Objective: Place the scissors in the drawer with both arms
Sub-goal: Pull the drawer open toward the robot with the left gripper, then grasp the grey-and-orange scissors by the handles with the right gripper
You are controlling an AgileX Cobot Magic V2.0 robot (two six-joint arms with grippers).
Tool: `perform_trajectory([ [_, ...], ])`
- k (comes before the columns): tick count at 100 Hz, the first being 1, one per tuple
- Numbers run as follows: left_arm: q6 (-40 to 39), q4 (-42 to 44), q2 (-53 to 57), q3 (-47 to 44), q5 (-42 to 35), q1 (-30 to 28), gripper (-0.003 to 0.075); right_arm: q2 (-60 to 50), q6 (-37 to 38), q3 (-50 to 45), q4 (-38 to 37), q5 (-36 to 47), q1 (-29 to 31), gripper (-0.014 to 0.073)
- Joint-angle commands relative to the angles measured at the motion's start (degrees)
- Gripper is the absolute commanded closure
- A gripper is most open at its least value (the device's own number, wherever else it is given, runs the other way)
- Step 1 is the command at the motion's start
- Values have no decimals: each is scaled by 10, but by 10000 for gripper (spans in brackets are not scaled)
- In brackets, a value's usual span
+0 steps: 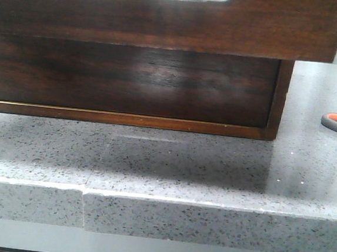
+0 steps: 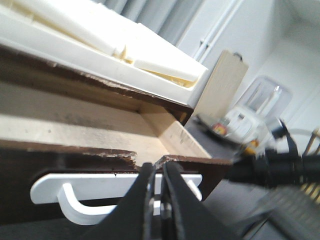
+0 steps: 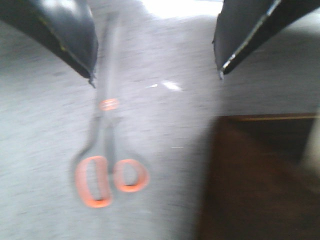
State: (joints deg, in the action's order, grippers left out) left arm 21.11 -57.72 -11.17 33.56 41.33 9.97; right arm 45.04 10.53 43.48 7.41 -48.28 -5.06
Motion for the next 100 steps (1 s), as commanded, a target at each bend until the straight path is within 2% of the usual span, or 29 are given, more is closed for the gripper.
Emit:
perform_trajectory([
  [1, 17, 32, -7, 40, 12, 2, 740, 57, -3, 45, -49, 1, 2, 148],
  [13, 17, 78, -7, 60, 45, 2, 740, 144, -3, 60, -68, 13, 2, 148],
  [36, 17, 81, -7, 63, 72, 2, 740, 275, -3, 61, -74, 64, 1, 148],
  [74, 17, 81, -7, 63, 76, 2, 740, 353, -3, 61, -77, 110, 1, 152],
  [79, 17, 81, -7, 63, 76, 2, 740, 357, -3, 61, -77, 110, 1, 189],
  [84, 17, 81, -7, 63, 76, 2, 740, 357, -3, 61, -77, 105, 1, 266],
  [100, 17, 81, -7, 63, 76, 2, 740, 357, -3, 61, -77, 89, 1, 644],
])
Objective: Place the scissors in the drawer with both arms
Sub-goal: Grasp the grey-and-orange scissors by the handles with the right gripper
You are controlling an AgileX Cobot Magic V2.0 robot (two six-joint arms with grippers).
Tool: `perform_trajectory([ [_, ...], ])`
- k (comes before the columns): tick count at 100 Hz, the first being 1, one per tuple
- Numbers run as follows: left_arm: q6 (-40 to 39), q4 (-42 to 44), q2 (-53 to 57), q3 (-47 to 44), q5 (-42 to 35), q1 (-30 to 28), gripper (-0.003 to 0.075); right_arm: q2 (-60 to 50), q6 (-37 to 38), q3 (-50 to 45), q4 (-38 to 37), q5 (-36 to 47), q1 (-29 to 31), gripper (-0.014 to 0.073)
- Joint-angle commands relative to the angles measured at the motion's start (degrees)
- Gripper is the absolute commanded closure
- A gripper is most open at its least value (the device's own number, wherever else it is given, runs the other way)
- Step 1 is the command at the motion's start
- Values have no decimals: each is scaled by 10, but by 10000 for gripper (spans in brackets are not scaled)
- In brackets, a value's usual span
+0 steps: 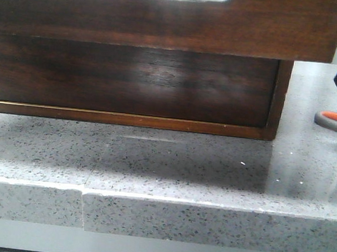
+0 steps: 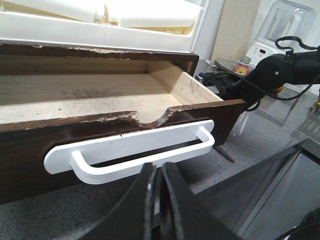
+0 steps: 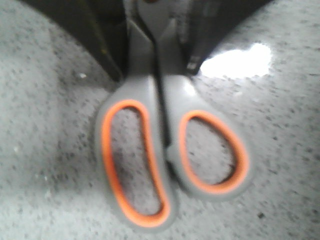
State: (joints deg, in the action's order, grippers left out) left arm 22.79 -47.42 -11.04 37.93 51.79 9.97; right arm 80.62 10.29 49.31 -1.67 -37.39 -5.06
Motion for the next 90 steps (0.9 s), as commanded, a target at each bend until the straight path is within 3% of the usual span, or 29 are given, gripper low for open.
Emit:
perform_trajectory([
  [1, 1, -22, -9, 19, -29, 2, 740, 0, 0, 3, 14, -20, 1, 669],
  [21, 1, -22, -9, 19, -29, 2, 740, -43, 0, 3, 6, -16, 1, 662],
  [48, 14, -21, -9, 19, -33, 2, 740, -200, -4, 64, 0, -11, 1, 662],
  [77, 23, -21, -9, 19, -38, 2, 740, -287, -103, 234, 7, -4, -30, 662],
  [90, 38, -21, -9, 19, -41, 2, 740, -286, -186, 315, 76, -2, -77, 662],
])
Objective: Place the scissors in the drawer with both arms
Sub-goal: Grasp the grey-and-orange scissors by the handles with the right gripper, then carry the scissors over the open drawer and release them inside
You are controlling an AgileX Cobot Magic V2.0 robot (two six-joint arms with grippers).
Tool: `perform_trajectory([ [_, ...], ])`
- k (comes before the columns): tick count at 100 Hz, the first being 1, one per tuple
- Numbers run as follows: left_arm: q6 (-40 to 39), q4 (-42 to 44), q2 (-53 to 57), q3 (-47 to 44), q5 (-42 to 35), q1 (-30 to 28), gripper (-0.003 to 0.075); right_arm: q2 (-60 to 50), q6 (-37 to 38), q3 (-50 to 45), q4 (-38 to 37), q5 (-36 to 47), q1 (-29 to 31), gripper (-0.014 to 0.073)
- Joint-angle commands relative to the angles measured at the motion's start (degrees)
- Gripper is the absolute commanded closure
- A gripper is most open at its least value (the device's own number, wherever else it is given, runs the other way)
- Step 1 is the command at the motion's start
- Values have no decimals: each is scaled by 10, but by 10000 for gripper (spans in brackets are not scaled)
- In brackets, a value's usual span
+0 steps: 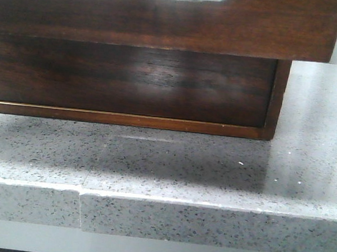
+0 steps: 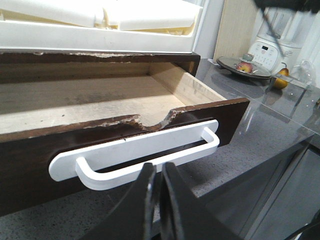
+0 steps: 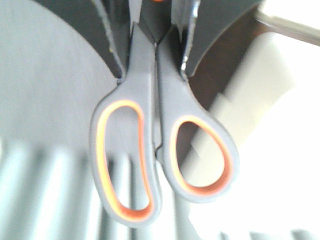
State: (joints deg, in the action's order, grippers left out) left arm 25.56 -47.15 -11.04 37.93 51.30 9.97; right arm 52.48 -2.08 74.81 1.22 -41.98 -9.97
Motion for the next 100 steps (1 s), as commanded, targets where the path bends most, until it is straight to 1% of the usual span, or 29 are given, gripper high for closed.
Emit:
perform_trajectory([
  [1, 11, -23, -9, 19, -36, 2, 740, -4, -68, 63, 47, 44, -31, 662],
  [5, 11, -23, -9, 19, -36, 2, 740, 2, -103, 85, 84, 45, -51, 662],
  [12, 11, -23, -9, 19, -36, 2, 740, 15, -152, 108, 126, 43, -88, 662],
  [19, 11, -23, -9, 19, -36, 2, 740, 29, -195, 127, 147, 40, -127, 662],
  [34, 11, -23, -9, 19, -36, 2, 740, 74, -275, 137, 149, 31, -222, 662],
  [46, 11, -23, -9, 19, -33, 2, 740, 118, -324, 137, 149, 30, -298, 662],
  [56, 11, -23, -9, 19, -29, 2, 740, 161, -359, 137, 146, 30, -343, 662],
  [66, 13, -23, -9, 19, -29, 2, 740, 203, -374, 137, 135, 37, -363, 662],
  [100, 14, -23, -9, 19, -29, 2, 740, 301, -374, 137, 64, 40, -363, 662],
])
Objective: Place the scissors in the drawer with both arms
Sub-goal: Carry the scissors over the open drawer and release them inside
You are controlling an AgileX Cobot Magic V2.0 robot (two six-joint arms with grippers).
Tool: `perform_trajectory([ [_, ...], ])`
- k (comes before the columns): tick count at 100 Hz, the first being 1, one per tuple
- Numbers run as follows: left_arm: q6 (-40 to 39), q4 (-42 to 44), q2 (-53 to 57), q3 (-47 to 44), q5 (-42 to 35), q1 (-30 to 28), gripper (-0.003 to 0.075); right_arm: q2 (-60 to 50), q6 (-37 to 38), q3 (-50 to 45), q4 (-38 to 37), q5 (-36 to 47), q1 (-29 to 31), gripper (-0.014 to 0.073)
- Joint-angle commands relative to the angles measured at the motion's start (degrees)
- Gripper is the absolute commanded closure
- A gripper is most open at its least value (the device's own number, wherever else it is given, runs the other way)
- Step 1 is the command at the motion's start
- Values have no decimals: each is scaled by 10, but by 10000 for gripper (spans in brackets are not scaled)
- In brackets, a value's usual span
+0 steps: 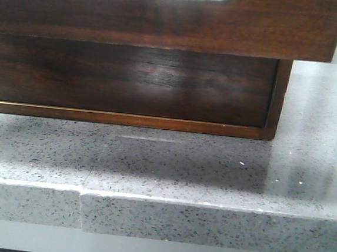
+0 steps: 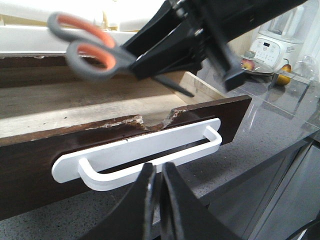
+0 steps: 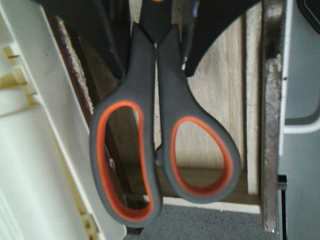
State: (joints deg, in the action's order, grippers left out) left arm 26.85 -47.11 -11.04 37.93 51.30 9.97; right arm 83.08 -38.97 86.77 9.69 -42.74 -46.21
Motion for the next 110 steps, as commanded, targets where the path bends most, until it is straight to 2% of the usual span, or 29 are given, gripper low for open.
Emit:
perform_trajectory([
  [1, 1, -24, -9, 19, -29, 2, 740, -3, -5, 17, -22, 48, -1, 662],
  [15, 1, -24, -9, 19, -28, 2, 740, 9, -5, 17, -25, 49, -1, 651],
  [22, 1, -23, -9, 19, -28, 2, 740, 9, -5, 17, -25, 49, -1, 594],
  [29, 1, -23, -9, 19, -32, 2, 740, 9, -5, 17, -28, 49, -1, 473],
  [41, 1, -23, -9, 19, -33, 2, 740, 9, -3, 17, -30, 55, 0, 179],
  [46, 1, -23, -9, 19, -33, 2, 740, 9, -3, 17, -31, 61, 1, 104],
  [51, 1, -23, -9, 19, -33, 2, 740, 8, -3, 17, -31, 66, 1, 78],
  [59, 1, -23, -9, 19, -33, 2, 740, -2, -3, 19, -32, 65, 1, 104],
  [66, 1, -18, -9, 19, -33, 2, 740, -20, 12, 19, -29, 56, 1, 160],
  [71, 1, -12, -9, 19, -33, 2, 740, -39, 50, 19, -27, 47, -1, 230],
  [76, 1, -3, -9, 19, -33, 2, 740, -61, 82, 19, -27, 33, -1, 344],
  [83, 1, 9, -9, 19, -33, 2, 740, -97, 103, 14, -27, 7, -1, 486],
  [88, 1, 19, -9, 19, -33, 2, 740, -129, 104, 2, -27, -5, -1, 545],
  [98, 1, 58, -9, 19, -33, 2, 740, -211, 104, -47, -27, -5, -1, 566],
  [110, 1, 112, -9, 19, -33, 2, 740, -328, 109, -150, -38, 16, -1, 566],
])
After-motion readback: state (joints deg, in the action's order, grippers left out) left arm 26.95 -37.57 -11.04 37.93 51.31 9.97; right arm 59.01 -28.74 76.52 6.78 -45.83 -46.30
